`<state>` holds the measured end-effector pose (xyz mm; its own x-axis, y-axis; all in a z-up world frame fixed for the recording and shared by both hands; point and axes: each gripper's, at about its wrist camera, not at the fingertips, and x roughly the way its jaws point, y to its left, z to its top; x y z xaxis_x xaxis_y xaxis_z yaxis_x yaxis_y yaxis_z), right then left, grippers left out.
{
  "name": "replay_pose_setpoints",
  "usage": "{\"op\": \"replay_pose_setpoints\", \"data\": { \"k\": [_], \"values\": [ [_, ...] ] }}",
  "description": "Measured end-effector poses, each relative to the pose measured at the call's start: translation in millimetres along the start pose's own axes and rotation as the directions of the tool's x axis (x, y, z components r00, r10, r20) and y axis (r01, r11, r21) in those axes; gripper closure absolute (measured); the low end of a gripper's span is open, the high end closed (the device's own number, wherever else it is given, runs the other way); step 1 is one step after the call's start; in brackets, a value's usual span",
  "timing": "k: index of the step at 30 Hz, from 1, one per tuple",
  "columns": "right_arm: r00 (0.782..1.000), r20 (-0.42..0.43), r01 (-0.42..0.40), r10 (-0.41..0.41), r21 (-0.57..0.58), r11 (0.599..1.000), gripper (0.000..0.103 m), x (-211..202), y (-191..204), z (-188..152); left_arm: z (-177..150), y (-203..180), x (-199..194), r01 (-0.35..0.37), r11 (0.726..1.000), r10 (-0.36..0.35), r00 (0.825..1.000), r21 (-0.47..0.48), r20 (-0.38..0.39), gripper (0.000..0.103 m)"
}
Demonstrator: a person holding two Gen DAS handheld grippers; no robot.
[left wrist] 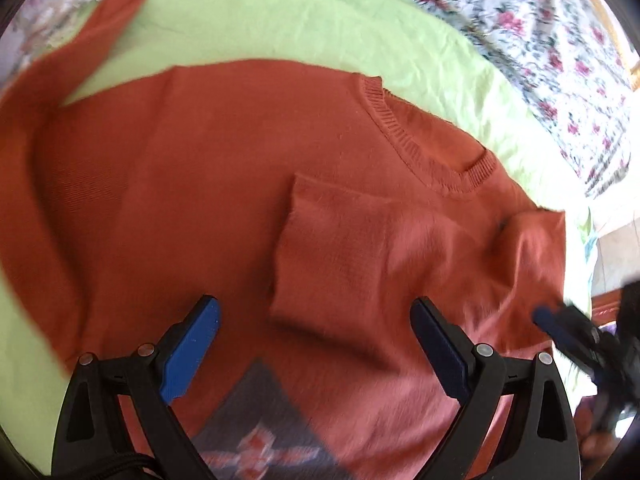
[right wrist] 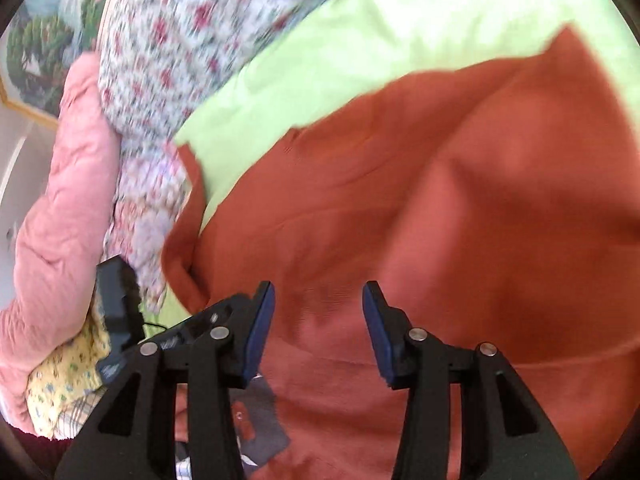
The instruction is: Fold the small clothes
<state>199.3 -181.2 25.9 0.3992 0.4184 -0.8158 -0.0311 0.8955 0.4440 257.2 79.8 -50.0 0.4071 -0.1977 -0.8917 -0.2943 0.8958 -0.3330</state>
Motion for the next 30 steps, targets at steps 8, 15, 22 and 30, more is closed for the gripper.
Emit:
{"op": "replay_pose_setpoints", "data": {
  "k": [8, 15, 22, 30],
  "values": [
    [0.991, 0.112, 0.057, -0.068, 0.098, 0.994, 0.056, -50.7, -31.6, -6.5, 25.3, -11.2, -3.4, 0.140, 0.989, -0.143, 0.987, 0.037, 0.074, 0.100],
    [0.957, 0.218, 0.162, -0.192, 0.147, 0.976, 0.056, -86.5, -57.7, -3.4, 2.1, 49.4, -48.4, 0.064, 0.998, -0.059, 0.980, -0.016, 0.191, 0.101],
    [0.917, 0.205, 0.315, -0.341, 0.148, 0.937, 0.047, -84.0, -78.7, 21.1, -5.5, 70.4, -47.2, 0.006, 0.998, 0.008, 0.980, -0.069, 0.197, 0.103],
    [0.914, 0.175, 0.348, -0.367, 0.130, 0.928, 0.041, -69.6, -83.9, 45.2, -5.5, 69.6, -32.9, 0.091, 0.989, -0.086, 0.995, -0.114, 0.049, 0.038]
  ]
}}
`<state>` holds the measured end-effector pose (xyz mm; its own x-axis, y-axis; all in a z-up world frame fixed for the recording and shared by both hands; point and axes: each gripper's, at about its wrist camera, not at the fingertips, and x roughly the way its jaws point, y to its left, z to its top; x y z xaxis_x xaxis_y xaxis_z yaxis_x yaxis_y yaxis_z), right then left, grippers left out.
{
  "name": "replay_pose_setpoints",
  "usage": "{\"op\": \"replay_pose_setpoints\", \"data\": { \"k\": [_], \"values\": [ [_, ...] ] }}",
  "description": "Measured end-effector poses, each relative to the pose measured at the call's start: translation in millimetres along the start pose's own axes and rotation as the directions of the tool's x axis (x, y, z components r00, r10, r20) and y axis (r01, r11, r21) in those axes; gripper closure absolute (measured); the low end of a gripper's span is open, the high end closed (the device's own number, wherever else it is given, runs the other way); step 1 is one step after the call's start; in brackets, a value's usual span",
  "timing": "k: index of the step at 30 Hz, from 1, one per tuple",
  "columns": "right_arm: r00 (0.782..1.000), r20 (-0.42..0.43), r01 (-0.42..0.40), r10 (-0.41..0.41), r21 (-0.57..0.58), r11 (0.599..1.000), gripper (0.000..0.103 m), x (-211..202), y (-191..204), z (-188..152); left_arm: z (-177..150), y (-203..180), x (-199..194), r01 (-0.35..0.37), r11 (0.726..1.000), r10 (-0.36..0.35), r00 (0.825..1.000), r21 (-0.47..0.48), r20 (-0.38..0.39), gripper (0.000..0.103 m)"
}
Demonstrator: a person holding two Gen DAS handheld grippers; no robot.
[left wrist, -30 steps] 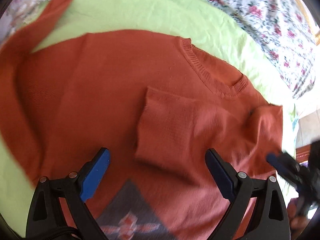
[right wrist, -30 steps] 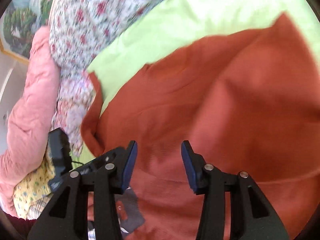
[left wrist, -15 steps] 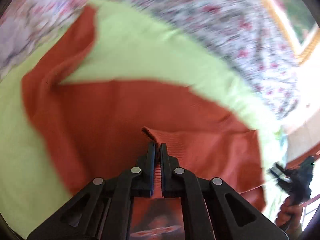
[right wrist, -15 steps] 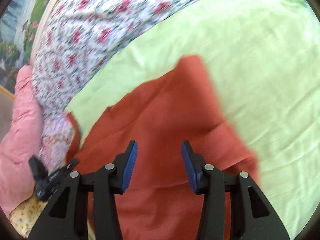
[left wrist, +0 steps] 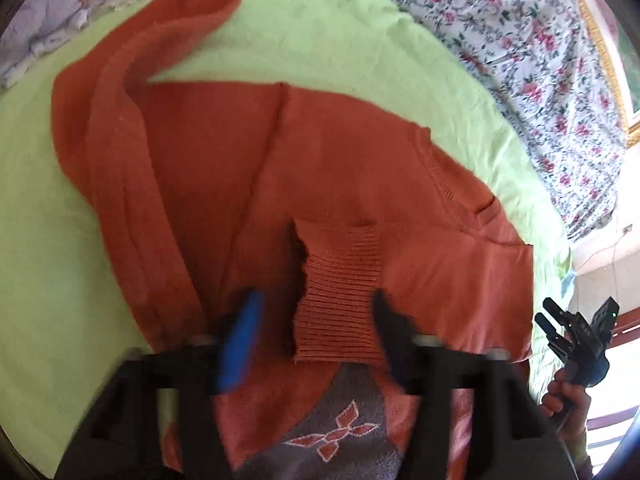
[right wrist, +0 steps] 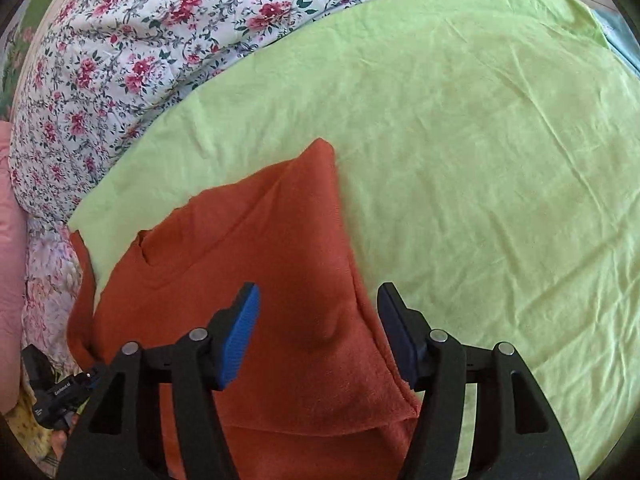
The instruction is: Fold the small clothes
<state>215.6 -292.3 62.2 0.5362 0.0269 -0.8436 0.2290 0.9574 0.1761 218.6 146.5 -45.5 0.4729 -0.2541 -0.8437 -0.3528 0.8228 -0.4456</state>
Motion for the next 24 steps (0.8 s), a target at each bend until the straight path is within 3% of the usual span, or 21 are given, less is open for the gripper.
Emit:
{"op": "replay_pose_setpoints", "data": {
  "k": [4, 6, 7, 8, 12, 16, 24],
  "values": [
    [1.000, -0.012, 0.003, -0.002, 0.009, 1.000, 0.040, 1.4, -3.2, -4.4, 1.0, -15.6, 19.5, -0.012, 1.000, 0.013, 0.999, 0.027, -0.030, 0.042],
    [1.000, -0.014, 0.002, -0.002, 0.017, 1.000, 0.040, 1.9, -5.2, -5.4, -0.1, -31.6, 31.0, -0.042, 0.994, 0.045, 0.998, 0.106, -0.034, 0.072],
    [1.000, -0.014, 0.003, -0.002, 0.019, 1.000, 0.040, 1.3, -5.6, -5.9, -1.3, -40.6, 36.2, -0.047, 0.987, 0.054, 0.998, 0.150, -0.044, 0.101],
    [1.000, -0.012, 0.003, -0.003, 0.024, 1.000, 0.040, 0.6, -6.8, -5.8, -2.3, -44.7, 35.3, -0.055, 0.984, 0.062, 0.997, 0.167, -0.041, 0.100],
    [1.000, 0.011, 0.001, -0.001, 0.038, 0.999, 0.040, -8.1, -10.1, -3.5, -9.3, -44.4, -9.9, -0.029, 0.981, 0.009, 0.994, 0.194, 0.105, 0.101],
    [1.000, 0.017, 0.010, -0.011, 0.031, 0.999, 0.039, -7.2, -12.6, -0.8, -9.2, -12.1, 4.5, -0.097, 0.986, 0.091, 0.995, 0.135, 0.048, 0.101],
    [0.999, -0.030, 0.028, -0.030, -0.060, 0.998, 0.039, 21.6, 9.2, -2.5, -12.8, -20.0, 2.6, -0.090, 0.984, 0.081, 0.995, 0.152, 0.066, 0.101]
  ]
}}
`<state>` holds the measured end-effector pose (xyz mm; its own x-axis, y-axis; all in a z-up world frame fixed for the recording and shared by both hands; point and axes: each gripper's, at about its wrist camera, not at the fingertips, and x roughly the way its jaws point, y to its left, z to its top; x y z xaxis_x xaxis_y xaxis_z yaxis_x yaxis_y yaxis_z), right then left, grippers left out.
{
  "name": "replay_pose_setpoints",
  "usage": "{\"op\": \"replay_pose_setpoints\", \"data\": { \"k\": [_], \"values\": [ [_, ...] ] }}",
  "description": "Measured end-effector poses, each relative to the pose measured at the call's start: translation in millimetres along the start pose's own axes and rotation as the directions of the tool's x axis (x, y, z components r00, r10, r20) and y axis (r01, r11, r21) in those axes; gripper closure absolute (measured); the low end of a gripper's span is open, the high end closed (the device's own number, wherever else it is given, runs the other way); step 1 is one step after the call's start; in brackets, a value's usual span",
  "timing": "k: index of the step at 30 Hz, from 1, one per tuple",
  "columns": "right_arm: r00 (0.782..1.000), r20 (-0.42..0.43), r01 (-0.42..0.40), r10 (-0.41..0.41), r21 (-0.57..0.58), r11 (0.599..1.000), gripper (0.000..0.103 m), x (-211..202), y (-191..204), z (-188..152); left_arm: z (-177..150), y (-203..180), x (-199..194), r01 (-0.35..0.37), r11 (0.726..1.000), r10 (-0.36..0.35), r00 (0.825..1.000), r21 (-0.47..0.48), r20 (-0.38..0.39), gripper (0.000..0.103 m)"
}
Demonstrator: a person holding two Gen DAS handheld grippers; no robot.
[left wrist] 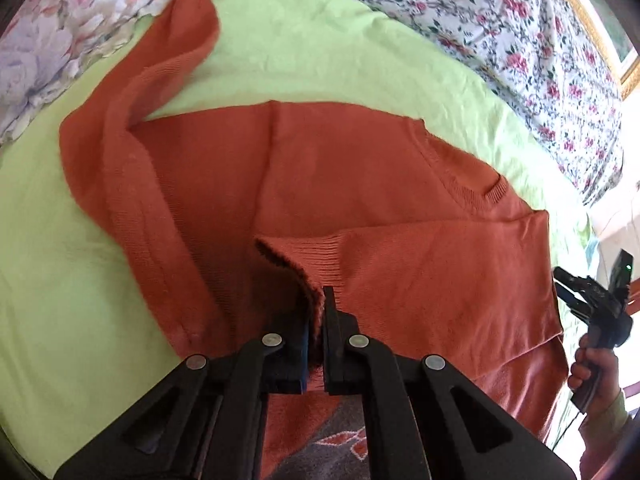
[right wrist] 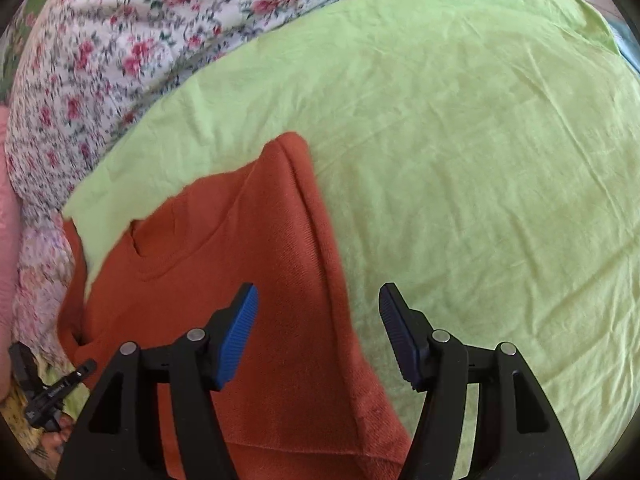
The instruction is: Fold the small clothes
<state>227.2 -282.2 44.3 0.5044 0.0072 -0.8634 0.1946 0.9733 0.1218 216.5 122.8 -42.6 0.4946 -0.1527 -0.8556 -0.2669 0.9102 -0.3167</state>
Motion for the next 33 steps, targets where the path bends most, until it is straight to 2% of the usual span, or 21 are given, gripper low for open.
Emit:
{"op": "replay_pose_setpoints", "data": {
  "k": [1, 2, 3, 4, 8, 11, 13, 16, 18, 20, 22, 24, 26, 28, 31, 33],
  "values": [
    [1.000, -0.013, 0.016, -0.017, -0.028, 0.999, 0.039, 6.4, 3.9, 0.1, 1.0, -1.5, 1.8, 0.002, 1.000, -0.002, 1.000, -0.004, 0.000, 0.101],
    [0.997, -0.039, 0.060, -0.063, -0.074, 0.995, 0.045, 16.9, 9.0, -0.7, 1.7, -2.9, 3.2, 0.008, 1.000, -0.008, 1.000, -0.008, 0.001, 0.101],
    [0.995, -0.051, 0.085, -0.091, -0.106, 0.991, 0.080, 22.8, 11.4, -0.2, 2.5, -3.9, 3.4, 0.011, 1.000, -0.011, 1.000, -0.010, 0.001, 0.101],
    [0.994, -0.052, 0.091, -0.098, -0.130, 0.987, 0.092, 25.1, 12.9, 0.4, 2.0, -6.0, 5.1, 0.012, 1.000, -0.012, 1.000, -0.007, 0.003, 0.101],
    [0.996, -0.009, 0.093, -0.094, -0.087, 0.992, 0.093, 13.2, 0.8, 10.0, 3.8, -13.8, 6.3, 0.021, 1.000, -0.021, 1.000, 0.023, 0.021, 0.101],
    [0.995, -0.036, 0.090, -0.093, -0.071, 0.993, 0.093, 23.0, -7.0, 6.9, 0.8, -9.9, 22.1, -0.026, 0.999, 0.027, 0.999, 0.030, -0.019, 0.100],
    [0.994, -0.036, 0.096, -0.099, -0.078, 0.992, 0.091, 21.5, -4.5, 8.5, -1.1, -2.0, 24.4, -0.006, 1.000, 0.006, 0.999, 0.001, -0.039, 0.099],
    [0.994, -0.024, 0.103, -0.105, -0.058, 0.993, 0.077, 8.7, -2.2, 9.8, -3.2, 3.6, 15.7, 0.006, 1.000, -0.006, 0.999, -0.005, -0.037, 0.096],
    [0.997, 0.002, 0.080, -0.080, -0.039, 0.996, 0.065, -7.1, -0.3, 6.9, -3.8, 6.7, 10.7, 0.011, 1.000, -0.011, 0.999, -0.007, -0.041, 0.096],
    [0.999, 0.019, 0.046, -0.046, -0.031, 0.998, 0.057, -20.9, 5.1, 0.3, -4.3, 8.0, 2.3, 0.012, 1.000, -0.012, 0.999, -0.005, -0.037, 0.095],
    [1.000, 0.018, 0.017, -0.017, -0.038, 0.999, 0.055, -27.9, 12.4, -6.8, -3.4, 6.5, -8.1, 0.016, 1.000, -0.015, 1.000, 0.003, -0.026, 0.093],
    [1.000, 0.006, -0.016, 0.016, -0.045, 0.999, 0.053, -33.3, 21.9, -19.2, -0.4, 5.7, -22.1, 0.016, 1.000, -0.016, 1.000, 0.018, -0.002, 0.088],
    [0.999, -0.017, -0.043, 0.043, -0.049, 0.998, 0.053, -32.3, 33.9, -30.4, 5.5, 7.5, -32.7, 0.008, 1.000, -0.009, 1.000, 0.026, 0.023, 0.072],
    [0.997, -0.043, -0.069, 0.066, -0.056, 0.996, 0.052, -30.0, 44.4, -40.7, 17.7, 9.2, -41.7, -0.011, 1.000, 0.010, 0.998, 0.020, 0.057, 0.061],
    [0.994, -0.067, -0.086, 0.081, -0.069, 0.994, 0.052, -27.0, 55.3, -52.2, 42.4, 18.4, -49.3, -0.043, 0.999, 0.044, 0.994, -0.008, 0.098, 0.057],
    [0.992, -0.081, -0.099, 0.093, -0.069, 0.993, 0.052, -25.5, 59.3, -56.8, 61.5, 24.4, -49.9, -0.090, 0.996, 0.092, 0.990, -0.022, 0.106, 0.054]
  ]
}}
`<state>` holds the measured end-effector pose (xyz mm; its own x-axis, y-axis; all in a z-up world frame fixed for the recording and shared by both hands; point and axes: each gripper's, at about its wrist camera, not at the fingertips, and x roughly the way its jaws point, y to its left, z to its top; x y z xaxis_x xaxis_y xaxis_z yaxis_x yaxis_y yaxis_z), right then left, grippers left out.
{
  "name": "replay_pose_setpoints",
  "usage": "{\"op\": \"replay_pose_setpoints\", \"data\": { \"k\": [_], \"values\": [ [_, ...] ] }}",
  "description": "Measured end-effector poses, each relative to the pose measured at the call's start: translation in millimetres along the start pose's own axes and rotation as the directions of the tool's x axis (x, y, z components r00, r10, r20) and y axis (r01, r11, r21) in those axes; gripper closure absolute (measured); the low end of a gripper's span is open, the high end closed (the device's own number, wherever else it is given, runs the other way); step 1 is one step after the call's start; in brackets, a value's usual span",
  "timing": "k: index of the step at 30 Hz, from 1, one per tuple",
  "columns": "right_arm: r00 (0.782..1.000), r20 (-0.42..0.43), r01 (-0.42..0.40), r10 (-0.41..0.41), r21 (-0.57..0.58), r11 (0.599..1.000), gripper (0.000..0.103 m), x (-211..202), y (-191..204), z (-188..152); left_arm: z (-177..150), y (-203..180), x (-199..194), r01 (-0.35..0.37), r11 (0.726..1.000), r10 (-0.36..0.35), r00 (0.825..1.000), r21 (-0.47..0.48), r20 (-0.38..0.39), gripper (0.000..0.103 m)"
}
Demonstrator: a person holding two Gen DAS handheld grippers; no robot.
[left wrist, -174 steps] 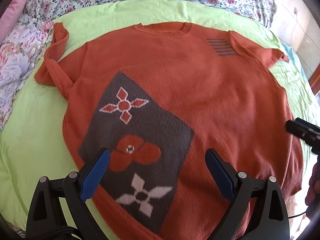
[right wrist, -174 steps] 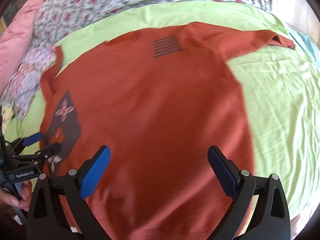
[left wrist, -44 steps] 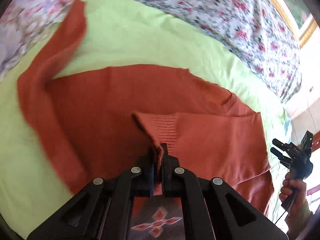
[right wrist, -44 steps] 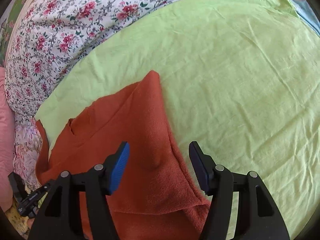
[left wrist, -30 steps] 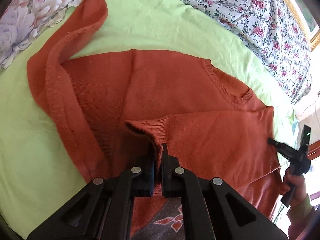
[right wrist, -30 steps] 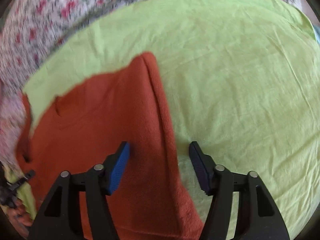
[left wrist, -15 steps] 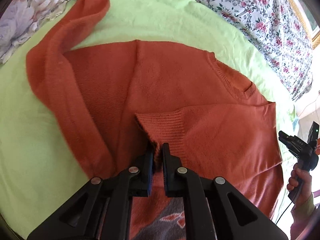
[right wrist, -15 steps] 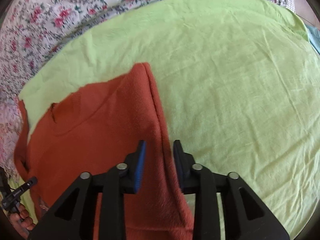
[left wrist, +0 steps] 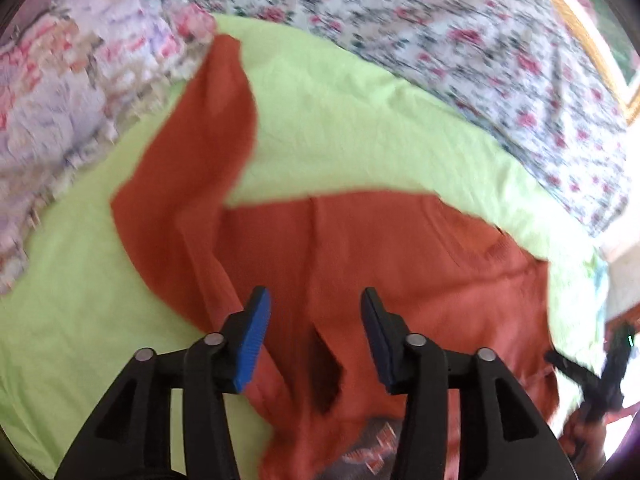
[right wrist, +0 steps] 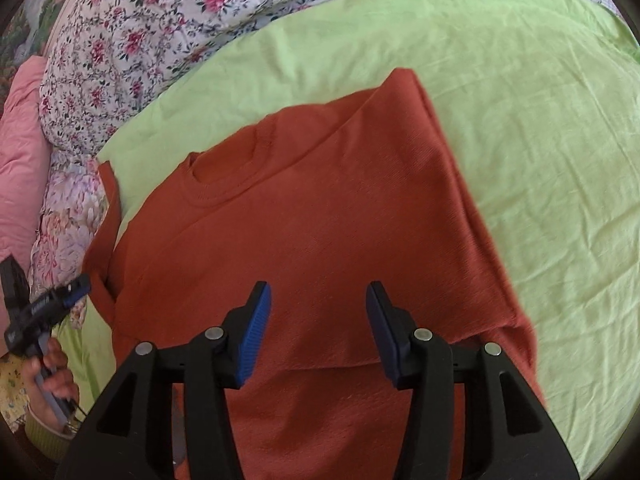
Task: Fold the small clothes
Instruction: 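Move the left gripper to the other sleeve cuff and grasp it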
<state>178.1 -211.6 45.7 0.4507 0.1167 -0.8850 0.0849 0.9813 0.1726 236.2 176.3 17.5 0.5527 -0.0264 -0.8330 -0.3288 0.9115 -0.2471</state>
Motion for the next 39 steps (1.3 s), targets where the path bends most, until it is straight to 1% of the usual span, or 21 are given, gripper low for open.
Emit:
{"op": "replay_pose_setpoints", "data": {
  "k": [1, 2, 4, 8, 11, 13, 15, 16, 17, 18, 19, 20, 22, 24, 26, 29, 31, 33, 35, 37, 39],
  "values": [
    [1.000, -0.007, -0.005, 0.005, -0.002, 1.000, 0.052, 1.5, 2.5, -0.2, 10.6, 2.0, 2.0, -0.031, 1.000, 0.031, 0.999, 0.003, 0.007, 0.052],
    [1.000, -0.013, -0.008, 0.008, -0.004, 1.000, 0.052, 1.6, 3.9, -2.1, 21.2, 3.8, 4.2, -0.056, 0.998, 0.056, 0.998, 0.010, 0.017, 0.045],
    [1.000, -0.020, -0.012, 0.012, -0.002, 1.000, 0.051, 2.3, 3.3, -2.9, 39.6, 5.9, 9.3, -0.103, 0.995, 0.103, 0.994, 0.014, 0.039, 0.036],
    [0.999, -0.029, -0.019, 0.020, 0.007, 1.000, 0.049, 3.5, 0.7, -2.6, 83.4, 8.4, 35.9, -0.206, 0.977, 0.205, 0.978, 0.046, 0.041, 0.032],
    [0.999, -0.042, -0.030, 0.031, 0.019, 0.999, 0.049, 6.6, -2.0, -1.4, 113.7, 10.9, 71.8, -0.296, 0.951, 0.295, 0.955, 0.088, 0.018, 0.031],
    [0.998, -0.052, -0.035, 0.036, 0.019, 0.999, 0.049, 7.8, -4.4, -1.1, 125.3, 14.0, 96.4, -0.326, 0.939, 0.330, 0.944, 0.108, -0.025, 0.031],
    [0.998, -0.058, -0.037, 0.039, 0.024, 0.999, 0.049, 9.5, -5.6, -1.8, 133.9, 18.5, 119.7, -0.367, 0.923, 0.375, 0.925, 0.121, -0.061, 0.031],
    [0.997, -0.063, -0.040, 0.042, 0.027, 0.999, 0.049, 10.3, -6.2, -1.7, 135.8, 20.3, 127.2, -0.379, 0.917, 0.390, 0.918, 0.124, -0.077, 0.035],
    [0.997, -0.066, -0.043, 0.045, 0.029, 0.999, 0.049, 10.6, -6.6, -2.0, 139.1, 25.0, 138.5, -0.384, 0.915, 0.397, 0.912, 0.122, -0.105, 0.050],
    [0.996, -0.070, -0.045, 0.047, 0.030, 0.999, 0.049, 10.7, -6.8, -2.1, 140.6, 29.0, 146.2, -0.372, 0.921, 0.386, 0.913, 0.118, -0.130, 0.062],
    [0.996, -0.072, -0.048, 0.050, 0.029, 0.998, 0.049, 10.7, -7.3, -1.6, 141.2, 32.8, 152.1, -0.355, 0.928, 0.369, 0.917, 0.112, -0.152, 0.084],
    [0.996, -0.072, -0.049, 0.051, 0.028, 0.998, 0.049, 10.2, -7.8, -1.7, 141.0, 34.9, 154.3, -0.351, 0.930, 0.365, 0.918, 0.108, -0.158, 0.090],
    [0.996, -0.069, -0.048, 0.050, 0.026, 0.998, 0.049, 9.0, -8.9, -1.6, 138.8, 35.8, 151.0, -0.350, 0.930, 0.364, 0.922, 0.116, -0.135, 0.099],
    [0.997, -0.062, -0.046, 0.048, 0.029, 0.998, 0.049, 7.3, -11.1, -1.3, 133.1, 31.9, 137.9, -0.323, 0.939, 0.335, 0.936, 0.118, -0.103, 0.101],
    [0.997, -0.057, -0.049, 0.051, 0.036, 0.998, 0.049, 6.5, -12.1, -0.9, 123.6, 21.1, 114.7, -0.300, 0.945, 0.309, 0.949, 0.130, -0.054, 0.101],
    [0.997, -0.047, -0.057, 0.058, 0.041, 0.998, 0.049, 5.7, -11.2, -0.9, 105.0, -6.8, 65.6, -0.188, 0.972, 0.184, 0.982, 0.139, 0.038, 0.101],
    [0.997, -0.043, -0.063, 0.065, 0.043, 0.997, 0.049, 6.0, -9.7, -1.2, 89.0, -29.0, 38.1, -0.116, 0.980, 0.104, 0.991, 0.163, 0.080, 0.101],
    [0.997, -0.035, -0.072, 0.074, 0.050, 0.996, 0.049, 5.1, -7.1, -2.0, 70.2, -53.8, 15.9, -0.043, 0.980, 0.022, 0.994, 0.195, 0.107, 0.101],
    [0.996, -0.022, -0.080, 0.082, 0.060, 0.995, 0.049, 2.9, -4.8, -2.8, 49.4, -84.8, 2.9, 0.027, 0.972, -0.056, 0.991, 0.232, 0.118, 0.101],
    [0.996, -0.007, -0.085, 0.086, 0.072, 0.994, 0.049, -0.7, -4.1, -3.6, 27.9, -119.7, -5.5, 0.098, 0.957, -0.129, 0.987, 0.271, 0.100, 0.101],
    [0.996, 0.011, -0.088, 0.088, 0.083, 0.993, 0.049, -5.7, -5.0, -5.2, 0.9, -151.3, -5.8, 0.160, 0.932, -0.190, 0.980, 0.324, 0.061, 0.101]
  ]
}}
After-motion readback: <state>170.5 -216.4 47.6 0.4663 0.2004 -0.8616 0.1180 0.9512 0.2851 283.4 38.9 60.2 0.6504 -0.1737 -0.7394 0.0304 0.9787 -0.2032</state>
